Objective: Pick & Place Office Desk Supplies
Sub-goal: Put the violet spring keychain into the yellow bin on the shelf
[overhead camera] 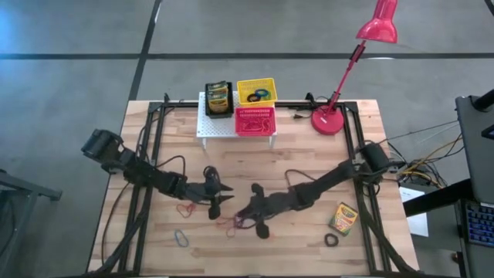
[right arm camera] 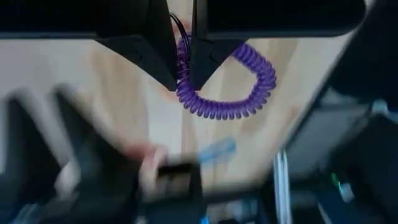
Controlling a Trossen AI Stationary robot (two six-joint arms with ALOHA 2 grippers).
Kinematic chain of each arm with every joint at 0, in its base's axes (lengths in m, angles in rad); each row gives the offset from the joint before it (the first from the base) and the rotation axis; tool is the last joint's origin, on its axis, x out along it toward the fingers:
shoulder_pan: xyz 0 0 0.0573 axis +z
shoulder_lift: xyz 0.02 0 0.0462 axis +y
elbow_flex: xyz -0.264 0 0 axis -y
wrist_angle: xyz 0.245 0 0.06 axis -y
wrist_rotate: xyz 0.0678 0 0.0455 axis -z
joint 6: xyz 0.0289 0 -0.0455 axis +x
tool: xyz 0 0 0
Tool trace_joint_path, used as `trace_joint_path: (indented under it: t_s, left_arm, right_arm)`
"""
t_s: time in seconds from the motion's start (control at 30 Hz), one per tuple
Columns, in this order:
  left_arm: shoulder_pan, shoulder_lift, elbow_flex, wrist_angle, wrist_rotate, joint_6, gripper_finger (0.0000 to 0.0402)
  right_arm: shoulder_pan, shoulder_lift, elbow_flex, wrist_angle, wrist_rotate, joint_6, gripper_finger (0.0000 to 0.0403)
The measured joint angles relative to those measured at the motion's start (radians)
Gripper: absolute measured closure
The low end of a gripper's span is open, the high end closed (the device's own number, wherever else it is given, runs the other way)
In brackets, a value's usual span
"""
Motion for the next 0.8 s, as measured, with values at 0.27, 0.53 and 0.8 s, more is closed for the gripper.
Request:
trace_joint_path:
  t_s: [0.27,0.53,0.8]
  left_arm:
    - [0.138,0.0,0.005,0.062,0.16,0.127,0.0271]
    - [0.333,0.0,0.009,0.064,0.313,0.16,0.0271]
    - [0.441,0.0,0.009,0.062,0.316,0.16,0.0271]
  right_arm:
    - [-0.098,-0.155,-0.069,0.186,0.162,-0.219,0.038]
    - [-0.385,-0.355,-0.06,0.115,0.16,-0.373,0.038]
    - [-0.777,-0.458,0.079,-0.369,0.062,-0.352,0.038]
